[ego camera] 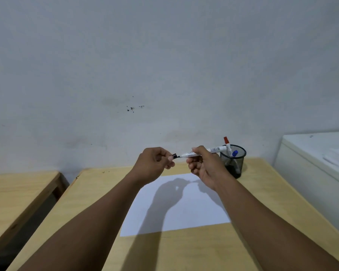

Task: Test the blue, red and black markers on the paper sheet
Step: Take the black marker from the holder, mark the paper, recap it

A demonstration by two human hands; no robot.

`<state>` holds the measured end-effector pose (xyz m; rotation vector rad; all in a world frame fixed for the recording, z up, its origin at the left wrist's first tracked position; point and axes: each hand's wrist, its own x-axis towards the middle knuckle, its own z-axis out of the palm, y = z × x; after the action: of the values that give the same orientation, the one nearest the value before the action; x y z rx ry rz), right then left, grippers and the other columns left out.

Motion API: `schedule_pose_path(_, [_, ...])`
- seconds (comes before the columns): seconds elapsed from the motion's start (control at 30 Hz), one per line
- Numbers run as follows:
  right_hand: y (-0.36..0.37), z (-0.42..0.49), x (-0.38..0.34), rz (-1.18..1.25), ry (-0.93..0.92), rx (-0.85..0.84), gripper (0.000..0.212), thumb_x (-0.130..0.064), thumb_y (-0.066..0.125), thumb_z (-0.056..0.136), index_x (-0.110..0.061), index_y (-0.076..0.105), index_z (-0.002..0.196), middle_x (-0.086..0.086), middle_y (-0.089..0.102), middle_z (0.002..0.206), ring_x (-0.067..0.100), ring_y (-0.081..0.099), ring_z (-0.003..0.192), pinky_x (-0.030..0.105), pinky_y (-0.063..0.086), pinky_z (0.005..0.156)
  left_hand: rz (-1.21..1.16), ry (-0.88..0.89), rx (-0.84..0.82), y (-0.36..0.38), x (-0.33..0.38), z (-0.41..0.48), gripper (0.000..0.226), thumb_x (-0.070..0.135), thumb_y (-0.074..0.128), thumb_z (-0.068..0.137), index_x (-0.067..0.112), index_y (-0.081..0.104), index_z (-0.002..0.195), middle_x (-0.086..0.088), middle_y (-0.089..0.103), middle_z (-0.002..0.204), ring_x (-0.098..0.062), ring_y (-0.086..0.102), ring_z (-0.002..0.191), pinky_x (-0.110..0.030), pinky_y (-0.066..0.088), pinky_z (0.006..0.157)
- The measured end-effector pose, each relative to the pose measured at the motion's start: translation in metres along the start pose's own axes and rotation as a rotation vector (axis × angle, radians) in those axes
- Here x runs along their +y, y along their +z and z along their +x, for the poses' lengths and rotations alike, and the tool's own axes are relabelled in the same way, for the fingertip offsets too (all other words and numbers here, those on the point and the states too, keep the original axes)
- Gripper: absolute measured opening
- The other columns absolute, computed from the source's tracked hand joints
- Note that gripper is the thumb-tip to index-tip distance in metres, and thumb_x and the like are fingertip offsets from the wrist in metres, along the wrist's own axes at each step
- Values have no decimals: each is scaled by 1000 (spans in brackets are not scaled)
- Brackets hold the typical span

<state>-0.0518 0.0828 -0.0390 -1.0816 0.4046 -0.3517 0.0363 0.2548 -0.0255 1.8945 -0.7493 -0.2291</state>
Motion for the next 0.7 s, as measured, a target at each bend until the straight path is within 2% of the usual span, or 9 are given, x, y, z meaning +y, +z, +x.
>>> schedule_pose_path(0.27, [-21, -7, -11, 22, -50, 0, 17, -15, 66, 96, -5, 62, 81, 11, 65, 58, 14, 56, 40, 20, 39, 39, 77, 31, -58, 20, 18, 11, 12, 18, 66, 95, 8, 72, 93, -2, 81, 79, -11, 69, 68, -29, 50, 72])
schedule_pose_path(0.4, [-28, -8, -12, 61, -51, -24, 17, -15, 68, 96, -4, 63, 84, 11, 66, 59, 13, 60, 42, 19, 42, 41, 138, 70, -107, 27, 26, 15, 14, 23, 67, 94, 10, 73, 93, -1, 80, 76, -9, 68, 67, -43, 57, 77])
schedule_pose_path(0.5, [-29, -8, -12, 129, -45, -25, 20, -16, 68, 96, -4, 63, 81, 10, 67, 60, 12, 60, 43, 18, 42, 41, 161, 88, -95, 33, 34, 20, 15, 26, 67, 94, 13, 73, 89, 1, 79, 72, -14, 65, 67, -50, 58, 79])
schedule_pose_path(0.6, [-28, -7, -11, 192, -17, -29, 22, -21, 69, 96, -4, 63, 83, 9, 67, 62, 11, 61, 44, 17, 42, 41, 206, 94, -67, 35, 41, 26, 16, 27, 67, 93, 14, 73, 87, -2, 79, 73, -15, 64, 63, -47, 59, 75])
schedule_pose_path(0.7, [-30, -6, -18, 80, 12, 7, 30, -33, 69, 96, -6, 62, 85, 9, 68, 60, 11, 61, 42, 17, 39, 37, 253, 108, -39, 36, 48, 32, 14, 26, 70, 92, 14, 72, 85, -1, 79, 72, -4, 66, 56, -33, 55, 65])
